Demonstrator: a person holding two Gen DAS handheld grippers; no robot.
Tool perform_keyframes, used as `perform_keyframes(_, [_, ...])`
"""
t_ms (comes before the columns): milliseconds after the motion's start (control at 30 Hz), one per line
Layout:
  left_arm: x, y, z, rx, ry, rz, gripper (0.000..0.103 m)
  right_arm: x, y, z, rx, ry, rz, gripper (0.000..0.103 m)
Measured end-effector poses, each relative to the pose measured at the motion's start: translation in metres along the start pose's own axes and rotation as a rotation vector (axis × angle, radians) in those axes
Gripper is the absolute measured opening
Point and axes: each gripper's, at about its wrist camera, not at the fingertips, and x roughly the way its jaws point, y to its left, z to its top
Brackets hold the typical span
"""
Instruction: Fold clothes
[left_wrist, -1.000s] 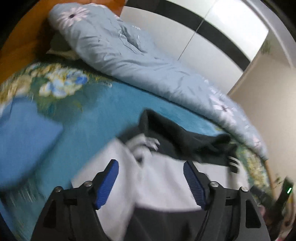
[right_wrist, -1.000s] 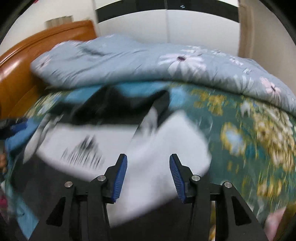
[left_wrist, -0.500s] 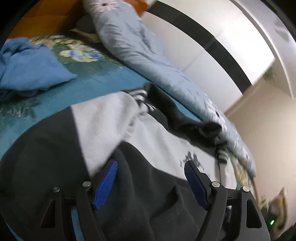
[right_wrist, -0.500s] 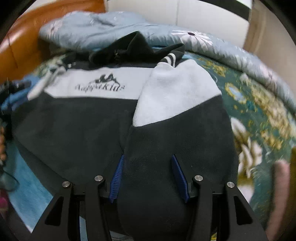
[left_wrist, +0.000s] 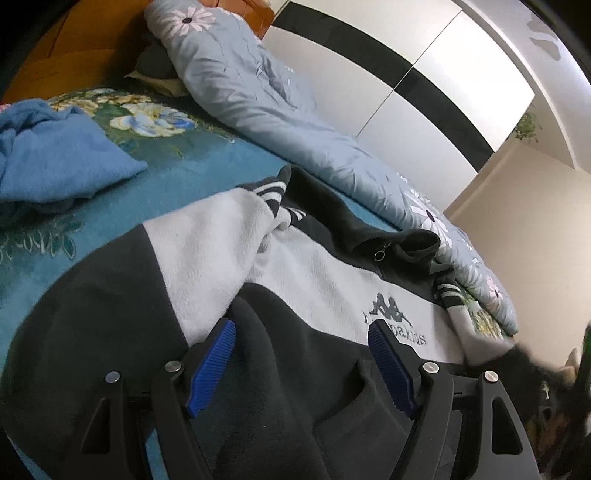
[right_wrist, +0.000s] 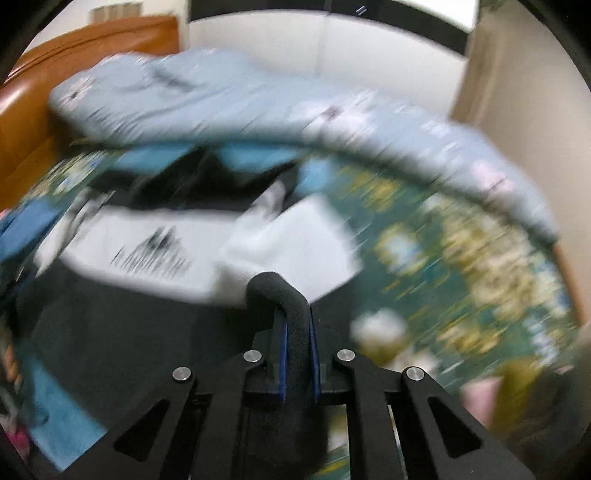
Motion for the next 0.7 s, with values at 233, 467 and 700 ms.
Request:
perform_keyframes(233, [-0.006,0.000,0.003,0.012,-0.010,-0.008,0.078,0.023,-0.080,0.088,0.116,-0.037,-0.434,0.010])
perform_keyframes(467, [-0.002,0.002,0.004,0.007,0.002,-0.007,0.078,0.090,-0.118,0.093,0.200,0.109,-0.581,0.010])
perform_keyframes(700, [0.007,0.005,0.003,0.017,0.034,0.006,0.078,0.116,-0.085,0.079,0.068,0.100,-0.580,0.014])
